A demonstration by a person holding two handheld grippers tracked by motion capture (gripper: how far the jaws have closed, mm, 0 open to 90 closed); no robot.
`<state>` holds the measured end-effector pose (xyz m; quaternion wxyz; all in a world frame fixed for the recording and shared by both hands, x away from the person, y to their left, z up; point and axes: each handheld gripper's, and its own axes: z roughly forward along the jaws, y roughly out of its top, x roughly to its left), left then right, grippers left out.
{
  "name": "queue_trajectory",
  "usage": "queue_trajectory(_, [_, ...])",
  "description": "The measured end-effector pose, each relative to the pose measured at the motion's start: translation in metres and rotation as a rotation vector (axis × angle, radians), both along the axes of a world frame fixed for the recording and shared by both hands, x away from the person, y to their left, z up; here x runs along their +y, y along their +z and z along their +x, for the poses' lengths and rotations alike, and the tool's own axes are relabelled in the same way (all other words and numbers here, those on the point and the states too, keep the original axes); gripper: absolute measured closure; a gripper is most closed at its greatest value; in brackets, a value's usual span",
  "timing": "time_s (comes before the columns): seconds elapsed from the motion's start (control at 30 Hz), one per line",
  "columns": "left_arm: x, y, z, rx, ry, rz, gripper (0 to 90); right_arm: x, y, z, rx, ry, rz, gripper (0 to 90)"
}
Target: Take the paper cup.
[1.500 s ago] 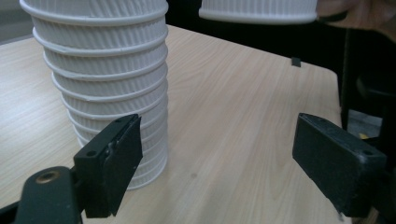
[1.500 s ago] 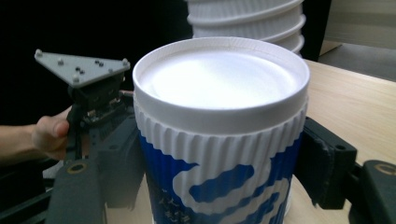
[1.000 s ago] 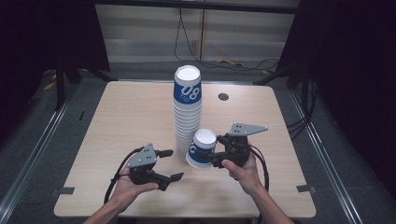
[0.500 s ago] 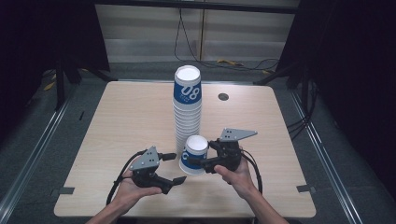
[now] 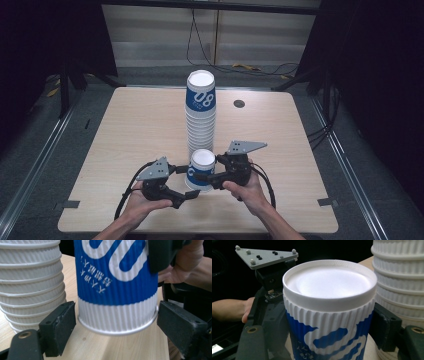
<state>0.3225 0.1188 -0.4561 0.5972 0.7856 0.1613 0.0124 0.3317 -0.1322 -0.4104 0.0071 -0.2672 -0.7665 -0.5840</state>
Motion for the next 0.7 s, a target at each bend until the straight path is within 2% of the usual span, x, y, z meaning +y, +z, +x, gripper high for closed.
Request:
queue_trajectory(0.13, [-0.001, -0.001, 0.0, 0.002, 0.004, 0.017, 13.7, 0.007, -0.007, -0.001, 0.002, -0.009, 0.006, 26.9])
queue_trajectory(0.2, [-0.002, -0.002, 0.0, 0.004, 0.003, 0.011, 13.0, 0.008, -0.007, -0.002, 0.006, -0.01, 0.008, 26.9])
queue_trajectory(0.3, [-0.002, -0.004, 0.001, 0.012, 0.012, 0.017, 9.2, 0.012, -0.008, -0.003, -0.002, -0.005, 0.01, 26.9])
queue_trajectory(0.33, [-0.003, -0.005, 0.001, 0.017, 0.01, 0.014, 6.4, 0.014, -0.008, -0.004, -0.01, 0.003, 0.029, 26.9])
queue_trajectory(0.4, [-0.004, -0.005, 0.002, 0.018, 0.021, 0.016, 2.2, 0.015, -0.008, -0.004, -0.009, 0.01, 0.034, 26.8])
queue_trajectory(0.57, [-0.005, -0.007, 0.002, 0.012, 0.019, 0.018, 3.7, 0.017, -0.011, -0.005, -0.006, 0.014, 0.029, 26.7])
queue_trajectory(0.63, [-0.004, -0.007, 0.002, 0.017, 0.007, 0.007, 8.9, 0.017, -0.011, -0.005, -0.017, 0.011, 0.027, 26.7])
queue_trajectory(0.7, [-0.004, -0.006, 0.001, 0.012, -0.005, -0.004, 10.4, 0.017, -0.011, -0.005, -0.021, 0.015, 0.031, 26.7])
